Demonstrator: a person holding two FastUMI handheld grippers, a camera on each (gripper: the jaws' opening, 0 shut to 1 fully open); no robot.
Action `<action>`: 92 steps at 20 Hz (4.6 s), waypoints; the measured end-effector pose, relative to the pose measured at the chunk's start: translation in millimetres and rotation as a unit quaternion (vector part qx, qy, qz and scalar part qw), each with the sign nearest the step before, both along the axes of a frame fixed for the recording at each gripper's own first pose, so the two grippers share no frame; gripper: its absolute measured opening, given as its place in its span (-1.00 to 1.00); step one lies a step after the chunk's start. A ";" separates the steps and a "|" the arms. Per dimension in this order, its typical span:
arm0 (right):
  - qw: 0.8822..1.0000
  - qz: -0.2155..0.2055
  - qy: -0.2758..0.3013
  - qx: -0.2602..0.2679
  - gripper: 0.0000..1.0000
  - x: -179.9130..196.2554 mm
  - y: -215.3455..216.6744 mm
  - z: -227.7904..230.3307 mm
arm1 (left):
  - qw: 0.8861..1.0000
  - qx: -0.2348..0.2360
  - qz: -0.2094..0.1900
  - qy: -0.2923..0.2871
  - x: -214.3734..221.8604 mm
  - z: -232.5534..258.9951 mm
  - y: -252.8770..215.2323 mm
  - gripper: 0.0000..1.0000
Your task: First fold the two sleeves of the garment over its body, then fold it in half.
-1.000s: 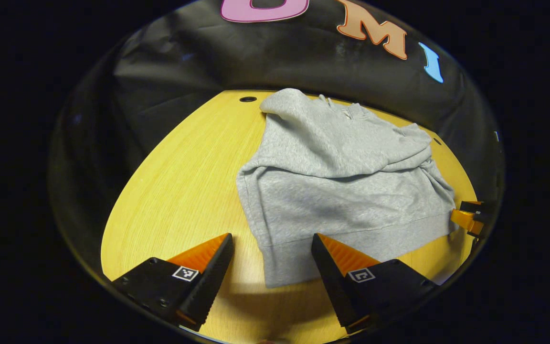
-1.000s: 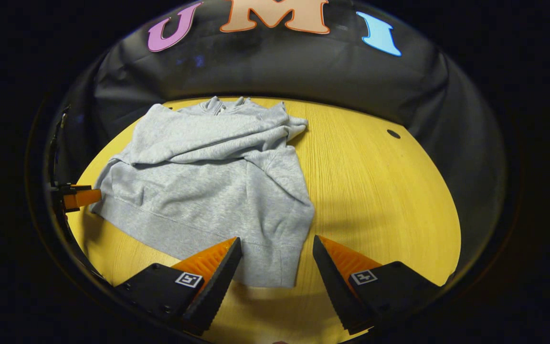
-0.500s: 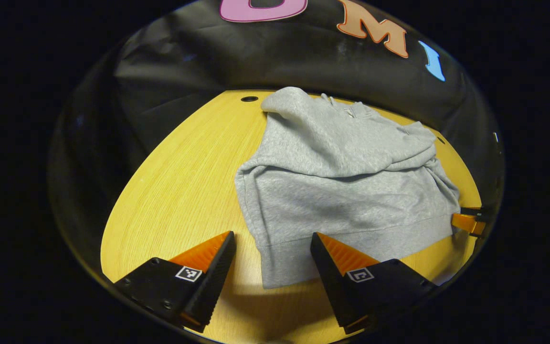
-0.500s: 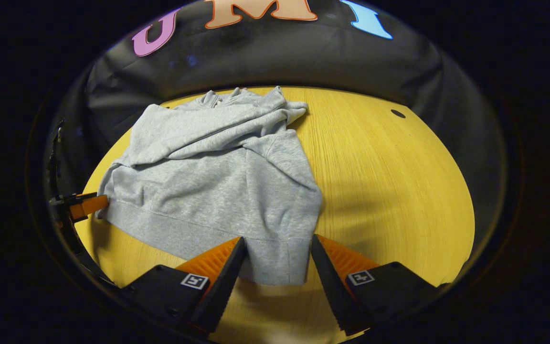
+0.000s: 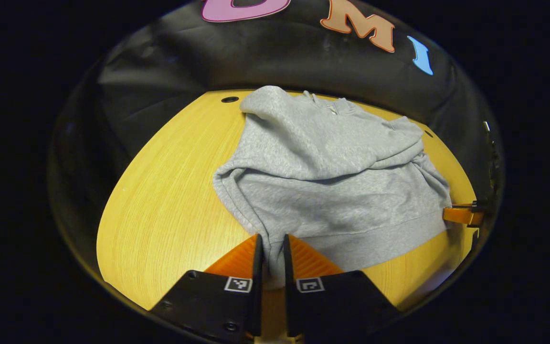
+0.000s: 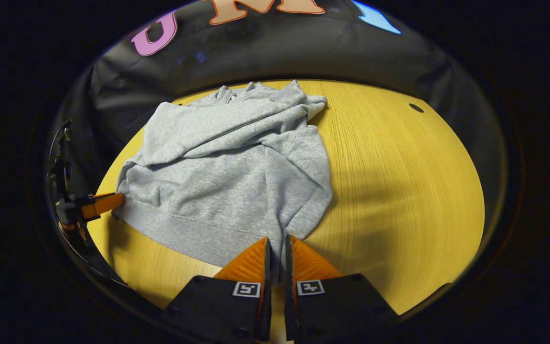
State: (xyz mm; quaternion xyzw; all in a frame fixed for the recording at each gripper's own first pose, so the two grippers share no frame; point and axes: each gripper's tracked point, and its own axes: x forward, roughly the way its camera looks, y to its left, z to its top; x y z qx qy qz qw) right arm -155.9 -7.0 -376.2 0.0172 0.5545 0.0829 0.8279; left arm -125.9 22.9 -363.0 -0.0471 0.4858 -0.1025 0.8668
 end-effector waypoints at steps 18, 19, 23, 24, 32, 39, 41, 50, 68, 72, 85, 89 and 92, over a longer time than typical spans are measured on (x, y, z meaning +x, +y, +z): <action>0.999 0.008 0.037 0.036 -0.74 2.6 0.5 31.8 | 0.998 -0.023 0.004 0.054 -12.4 15.2 -1.5 -0.98; 0.999 0.006 0.031 0.043 -0.74 8.6 1.6 36.3 | 0.998 -0.021 0.005 0.053 -9.5 17.2 -1.2 -1.00; 0.996 -0.030 0.021 0.080 -0.74 27.2 5.3 60.1 | 0.999 -0.024 0.010 0.039 4.2 33.6 -1.2 -1.00; 0.995 -0.036 0.019 0.089 -0.74 34.6 5.1 66.0 | 0.999 -0.024 0.009 0.030 11.5 39.2 -0.9 -1.00; 0.988 -0.069 -0.013 0.134 -0.74 100.5 11.1 99.0 | 0.999 -0.032 0.011 0.003 63.0 67.4 -3.5 -1.00; 0.976 -0.121 0.003 0.179 -0.75 148.4 25.7 104.5 | 0.996 -0.070 0.052 0.035 101.9 67.9 -3.4 -1.00; 0.971 -0.141 0.011 0.191 -0.74 162.7 31.2 100.5 | 0.994 -0.076 0.057 0.045 112.5 65.7 -3.4 -1.00; 0.955 -0.215 0.071 0.193 -0.74 193.7 29.8 49.5 | 0.980 -0.113 0.102 0.128 149.4 39.3 -7.7 -1.00; 0.946 -0.251 -0.051 0.198 0.92 267.1 32.1 60.4 | 0.970 -0.142 0.197 0.025 224.8 56.2 15.7 0.76; 0.957 -0.195 -0.177 0.124 0.92 278.9 12.2 105.5 | 0.979 -0.070 0.160 -0.104 249.4 112.5 31.0 0.92; 0.911 -0.087 -0.404 -0.021 0.92 217.1 -7.3 246.9 | 0.946 0.049 0.116 -0.300 193.8 218.0 28.7 0.92; 0.877 -0.094 -0.470 -0.004 0.92 215.1 -10.9 289.9 | 0.942 0.052 0.123 -0.307 186.7 225.6 30.4 0.89; 0.871 -0.099 -0.482 -0.011 0.92 223.2 -16.6 298.8 | 0.935 0.065 0.115 -0.329 186.1 246.2 33.3 0.89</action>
